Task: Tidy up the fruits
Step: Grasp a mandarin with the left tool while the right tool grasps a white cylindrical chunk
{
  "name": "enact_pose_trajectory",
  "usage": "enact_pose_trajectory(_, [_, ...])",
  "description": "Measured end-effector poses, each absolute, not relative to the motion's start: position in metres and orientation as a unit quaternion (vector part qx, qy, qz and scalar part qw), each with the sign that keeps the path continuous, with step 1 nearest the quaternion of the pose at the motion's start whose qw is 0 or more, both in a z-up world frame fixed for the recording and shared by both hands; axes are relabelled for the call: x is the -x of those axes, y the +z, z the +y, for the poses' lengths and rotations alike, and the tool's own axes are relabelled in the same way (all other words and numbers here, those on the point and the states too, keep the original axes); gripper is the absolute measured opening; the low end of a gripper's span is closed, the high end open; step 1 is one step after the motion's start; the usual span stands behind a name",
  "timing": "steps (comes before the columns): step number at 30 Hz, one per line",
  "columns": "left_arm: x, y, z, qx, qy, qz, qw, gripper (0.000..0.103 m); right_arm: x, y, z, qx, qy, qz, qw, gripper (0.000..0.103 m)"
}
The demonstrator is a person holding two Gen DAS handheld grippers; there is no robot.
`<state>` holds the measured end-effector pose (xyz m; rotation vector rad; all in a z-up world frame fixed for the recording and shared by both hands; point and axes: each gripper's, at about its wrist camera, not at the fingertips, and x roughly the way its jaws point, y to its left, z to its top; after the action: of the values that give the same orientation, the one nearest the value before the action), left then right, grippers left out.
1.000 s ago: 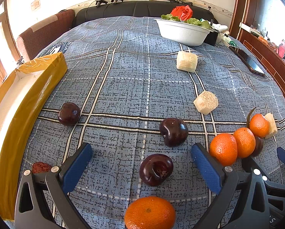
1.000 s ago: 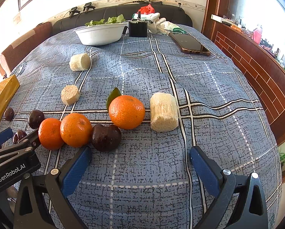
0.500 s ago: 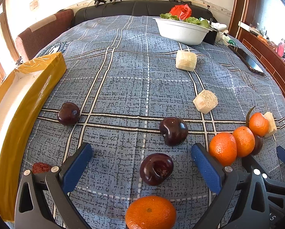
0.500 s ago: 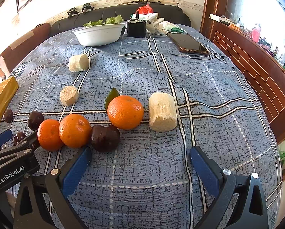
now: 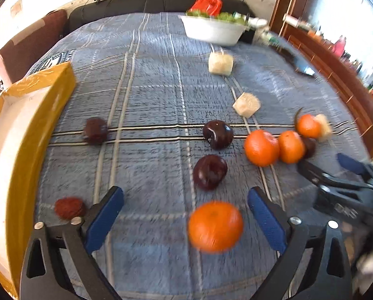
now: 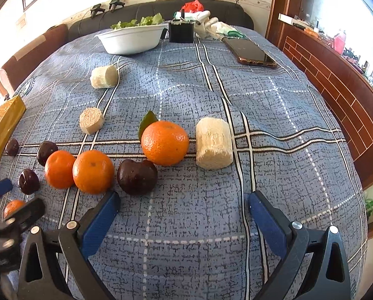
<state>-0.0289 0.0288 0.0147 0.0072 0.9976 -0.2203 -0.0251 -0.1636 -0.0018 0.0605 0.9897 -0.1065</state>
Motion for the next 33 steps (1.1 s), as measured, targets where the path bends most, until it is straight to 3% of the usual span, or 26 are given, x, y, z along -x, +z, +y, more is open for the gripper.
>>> enact_pose_trajectory(13, [0.068, 0.082, 0.150, 0.075, -0.042, 0.396, 0.914, 0.096, 0.038, 0.000, -0.162, -0.027, -0.045, 0.483, 0.874, 0.103])
enact_pose_trajectory(27, [0.079, 0.057, 0.112, 0.069, -0.105, 0.426, 0.896, 0.096, 0.093, 0.041, -0.192, -0.035, -0.014, 0.418, 0.908, 0.100])
enact_pose_trajectory(33, [0.081, 0.053, 0.086, 0.038, -0.148, 0.426, 0.892, 0.096, 0.072, 0.044, -0.204, -0.052, -0.029, 0.411, 0.909, 0.085])
